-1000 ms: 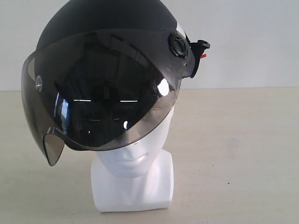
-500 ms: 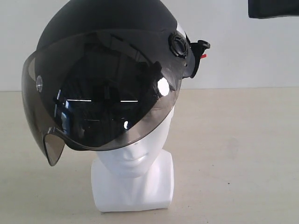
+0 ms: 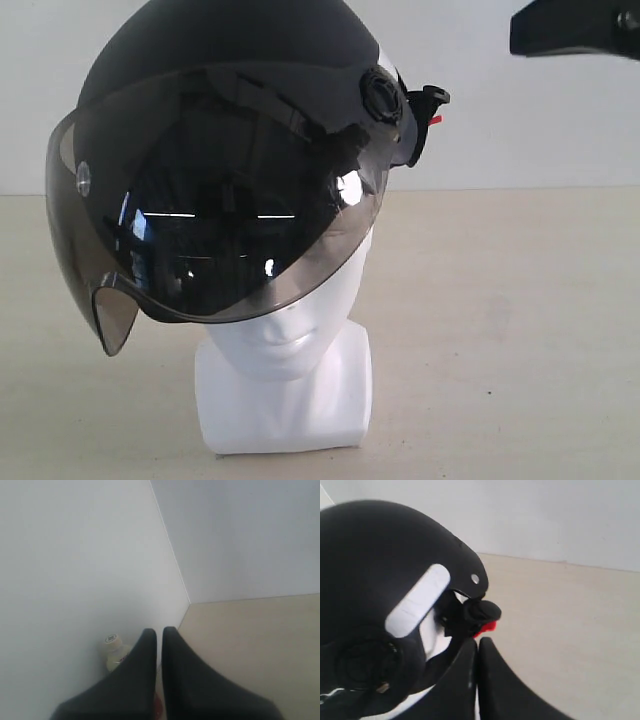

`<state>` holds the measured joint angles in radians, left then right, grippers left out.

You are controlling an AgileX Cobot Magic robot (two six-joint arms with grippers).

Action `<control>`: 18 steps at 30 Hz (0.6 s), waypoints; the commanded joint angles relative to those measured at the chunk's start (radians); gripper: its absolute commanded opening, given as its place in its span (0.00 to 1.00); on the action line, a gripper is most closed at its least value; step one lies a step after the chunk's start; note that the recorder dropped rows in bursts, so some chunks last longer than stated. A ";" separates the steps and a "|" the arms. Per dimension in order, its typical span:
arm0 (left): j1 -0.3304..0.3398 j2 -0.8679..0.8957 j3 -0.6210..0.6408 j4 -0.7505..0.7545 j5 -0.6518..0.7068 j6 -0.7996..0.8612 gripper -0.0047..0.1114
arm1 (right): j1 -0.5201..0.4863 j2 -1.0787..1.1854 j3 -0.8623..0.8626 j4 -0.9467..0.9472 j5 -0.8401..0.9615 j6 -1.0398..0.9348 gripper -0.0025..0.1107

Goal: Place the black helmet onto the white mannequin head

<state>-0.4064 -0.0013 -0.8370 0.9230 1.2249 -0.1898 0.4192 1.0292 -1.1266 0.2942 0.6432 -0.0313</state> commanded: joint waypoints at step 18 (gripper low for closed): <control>-0.005 0.001 0.017 -0.052 -0.004 -0.004 0.08 | -0.846 0.030 0.277 1.002 0.489 -0.926 0.02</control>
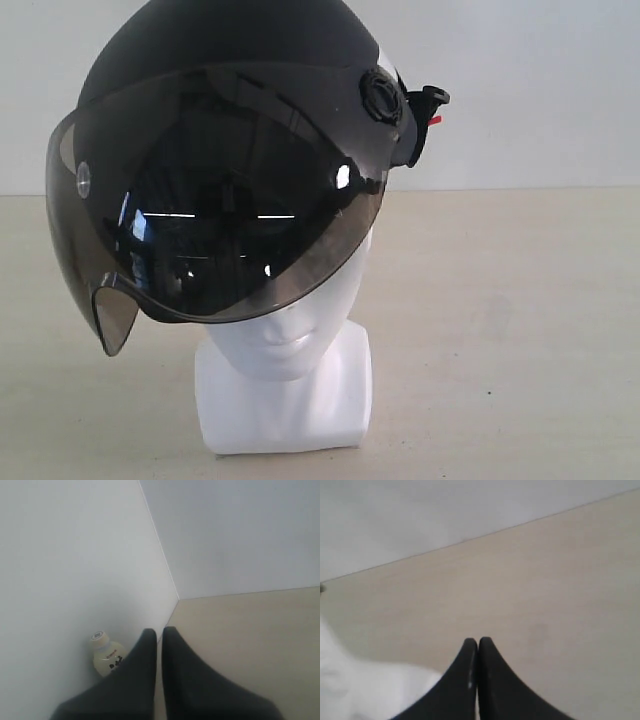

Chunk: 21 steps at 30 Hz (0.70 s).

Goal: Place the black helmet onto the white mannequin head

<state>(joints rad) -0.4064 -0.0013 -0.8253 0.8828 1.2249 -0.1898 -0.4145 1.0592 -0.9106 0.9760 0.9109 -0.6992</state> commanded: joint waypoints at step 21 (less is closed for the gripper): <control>-0.005 0.001 0.155 -0.102 -0.162 -0.089 0.08 | 0.450 0.001 0.073 0.356 -0.142 -0.149 0.56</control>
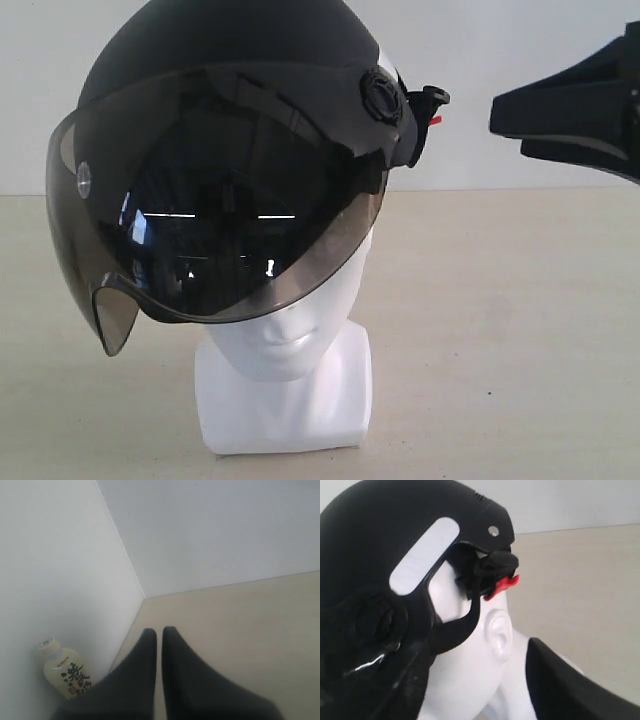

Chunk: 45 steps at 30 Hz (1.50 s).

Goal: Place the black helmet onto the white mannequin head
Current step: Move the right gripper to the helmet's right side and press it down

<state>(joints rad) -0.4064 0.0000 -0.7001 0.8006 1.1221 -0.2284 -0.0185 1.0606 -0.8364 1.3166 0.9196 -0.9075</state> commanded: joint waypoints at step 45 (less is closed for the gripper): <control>-0.005 1.032 -0.430 -0.526 -0.838 0.073 0.08 | 0.101 0.255 -0.003 0.395 0.033 -0.123 0.46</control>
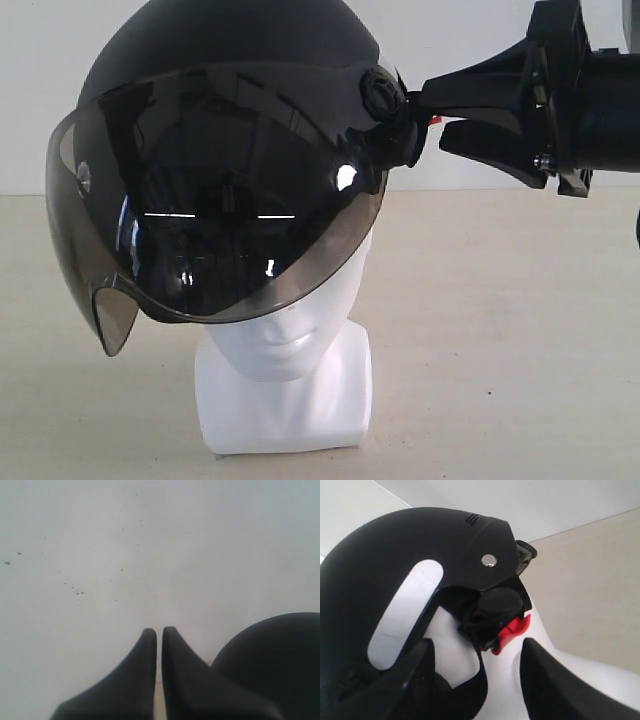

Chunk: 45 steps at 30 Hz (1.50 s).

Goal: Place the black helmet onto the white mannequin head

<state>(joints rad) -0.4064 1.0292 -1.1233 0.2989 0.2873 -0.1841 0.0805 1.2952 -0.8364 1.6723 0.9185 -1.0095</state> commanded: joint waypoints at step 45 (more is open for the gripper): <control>-0.005 0.003 -0.007 -0.033 -0.003 0.046 0.08 | 0.081 0.066 -0.003 -0.341 -0.207 0.194 0.02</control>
<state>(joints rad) -0.4064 1.0292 -1.1233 0.2762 0.2873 -0.1402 0.1647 1.3600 -0.8440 1.3684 0.7530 -0.8135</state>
